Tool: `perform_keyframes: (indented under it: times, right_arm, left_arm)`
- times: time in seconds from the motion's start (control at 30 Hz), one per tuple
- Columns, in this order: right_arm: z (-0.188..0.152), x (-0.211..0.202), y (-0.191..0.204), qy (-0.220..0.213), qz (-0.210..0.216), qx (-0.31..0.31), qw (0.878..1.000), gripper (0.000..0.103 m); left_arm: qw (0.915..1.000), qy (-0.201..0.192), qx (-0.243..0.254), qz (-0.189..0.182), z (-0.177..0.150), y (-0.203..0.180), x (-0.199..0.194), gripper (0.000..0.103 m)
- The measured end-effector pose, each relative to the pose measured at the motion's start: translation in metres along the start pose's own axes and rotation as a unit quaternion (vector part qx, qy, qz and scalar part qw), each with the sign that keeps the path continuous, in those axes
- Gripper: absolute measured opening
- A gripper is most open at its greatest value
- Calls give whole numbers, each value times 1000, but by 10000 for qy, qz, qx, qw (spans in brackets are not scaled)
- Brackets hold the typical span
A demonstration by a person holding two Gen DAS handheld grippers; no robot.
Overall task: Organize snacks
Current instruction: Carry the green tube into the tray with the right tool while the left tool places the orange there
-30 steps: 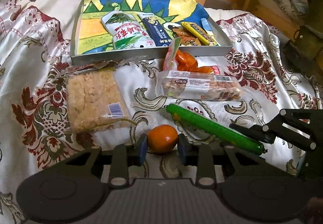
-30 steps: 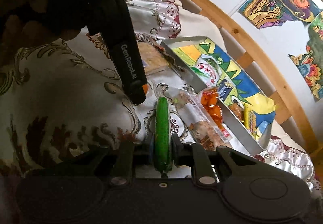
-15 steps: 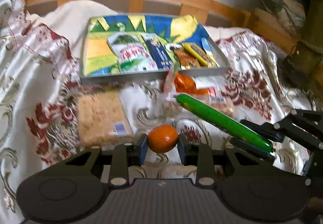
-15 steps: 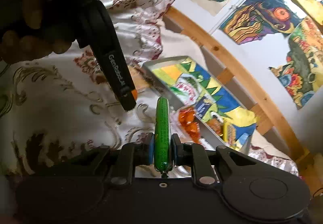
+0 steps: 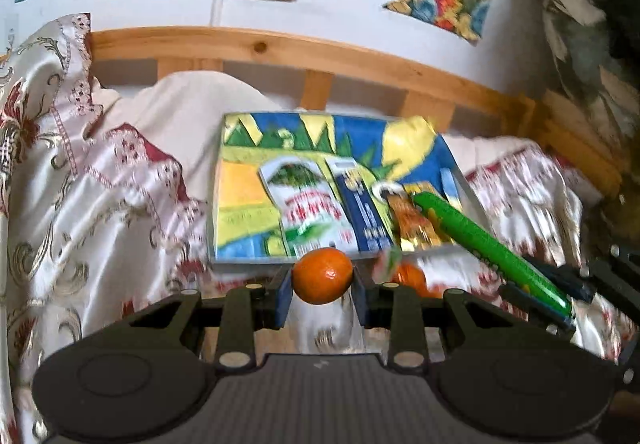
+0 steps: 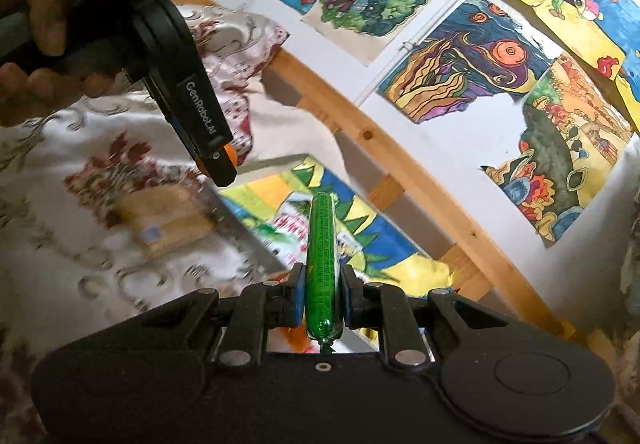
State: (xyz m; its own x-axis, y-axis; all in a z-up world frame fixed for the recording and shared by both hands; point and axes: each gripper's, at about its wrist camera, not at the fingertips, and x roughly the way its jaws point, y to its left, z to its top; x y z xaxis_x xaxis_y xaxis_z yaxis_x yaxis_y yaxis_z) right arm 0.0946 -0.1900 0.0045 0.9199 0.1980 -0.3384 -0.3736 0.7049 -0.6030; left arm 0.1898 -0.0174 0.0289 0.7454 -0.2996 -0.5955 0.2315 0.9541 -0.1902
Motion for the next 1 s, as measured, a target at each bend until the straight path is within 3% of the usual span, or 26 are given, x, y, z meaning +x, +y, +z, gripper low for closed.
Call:
perform_keyframes:
  times: [0.23,0.4,0.57,0.77,1.0]
  right_arm:
    - [16,36,-25,-38,-30,0,10000,19]
    - [18,68,-38,114,-42,113,9999,19]
    - [9,107,-48,524,-4,598,9968,19]
    - [-4,156,-61,1076,-111,1345,9850,19]
    - [-11,186,-62,1203,-308,1473,9813,19]
  left_arm:
    - [9991,-228,-208,298,34,10,32,35]
    - [9987,-159,-161,453,48,17,69,35]
    - [9983,17,-243,526,49,30,105,35]
    - [9974,343,-311,549,43,48,138,35]
    - [9973,438,-232,535,39,48,155,35]
